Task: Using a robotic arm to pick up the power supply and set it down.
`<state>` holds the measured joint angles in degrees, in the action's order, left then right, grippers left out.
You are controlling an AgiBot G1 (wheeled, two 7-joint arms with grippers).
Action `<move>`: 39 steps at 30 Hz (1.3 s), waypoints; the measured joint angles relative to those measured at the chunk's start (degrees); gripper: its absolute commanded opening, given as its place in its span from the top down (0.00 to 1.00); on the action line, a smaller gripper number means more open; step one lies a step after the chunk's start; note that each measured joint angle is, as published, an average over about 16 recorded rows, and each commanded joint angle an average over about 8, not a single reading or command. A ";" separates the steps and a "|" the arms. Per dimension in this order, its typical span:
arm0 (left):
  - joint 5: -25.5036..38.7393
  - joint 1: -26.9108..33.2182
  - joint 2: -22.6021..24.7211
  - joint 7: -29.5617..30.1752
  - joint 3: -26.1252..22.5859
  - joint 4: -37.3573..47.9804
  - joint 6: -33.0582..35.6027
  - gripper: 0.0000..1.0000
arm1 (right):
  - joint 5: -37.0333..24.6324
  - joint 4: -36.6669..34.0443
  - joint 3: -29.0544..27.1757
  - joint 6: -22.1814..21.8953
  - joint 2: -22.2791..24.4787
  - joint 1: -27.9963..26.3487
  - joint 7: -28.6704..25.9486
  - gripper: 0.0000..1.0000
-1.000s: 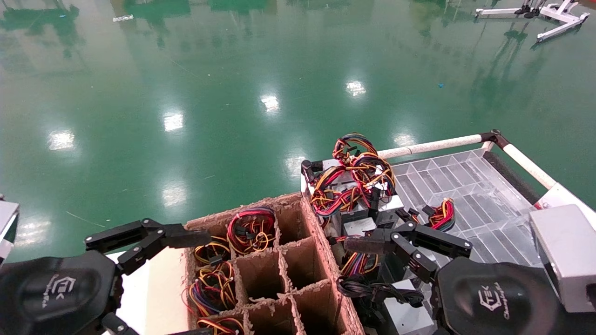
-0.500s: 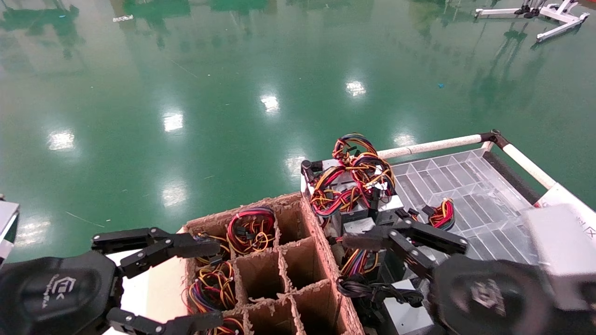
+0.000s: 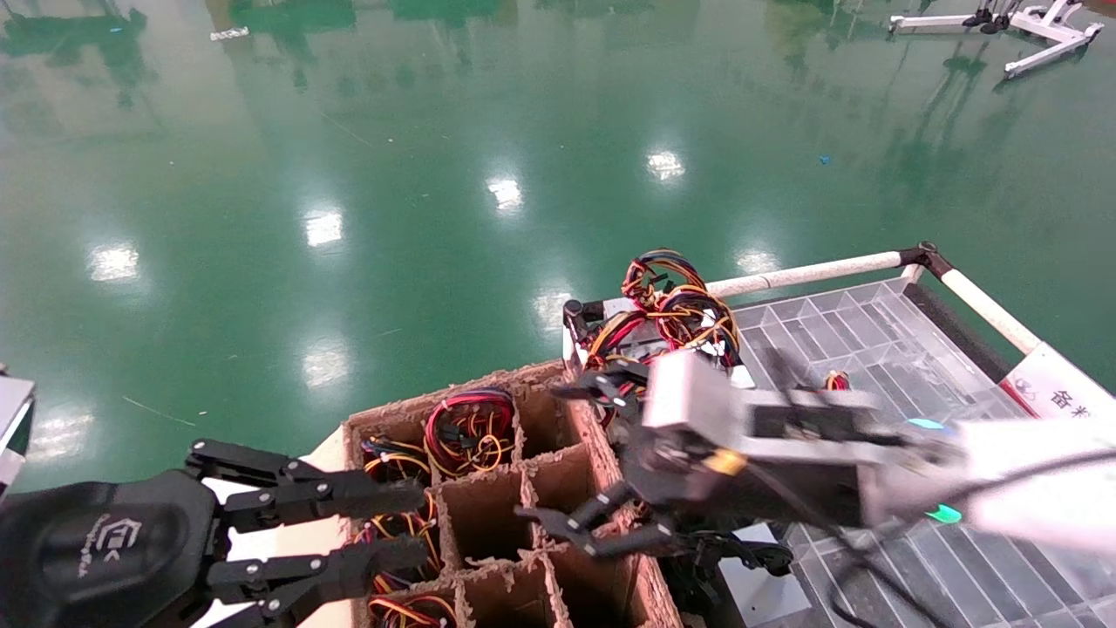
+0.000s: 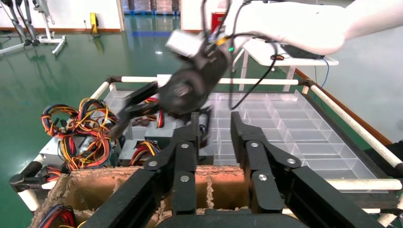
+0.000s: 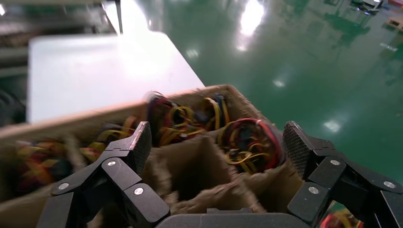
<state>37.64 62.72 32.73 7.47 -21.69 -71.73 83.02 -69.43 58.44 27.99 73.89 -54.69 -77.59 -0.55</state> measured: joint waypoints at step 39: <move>-0.01 0.00 0.00 0.00 -0.01 0.00 0.00 0.95 | -13.09 -32.29 23.75 -18.80 -23.69 -20.56 20.45 1.00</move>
<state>37.64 62.72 32.73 7.47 -21.70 -71.73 83.02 -82.52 26.15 51.74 55.09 -78.38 -98.15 19.90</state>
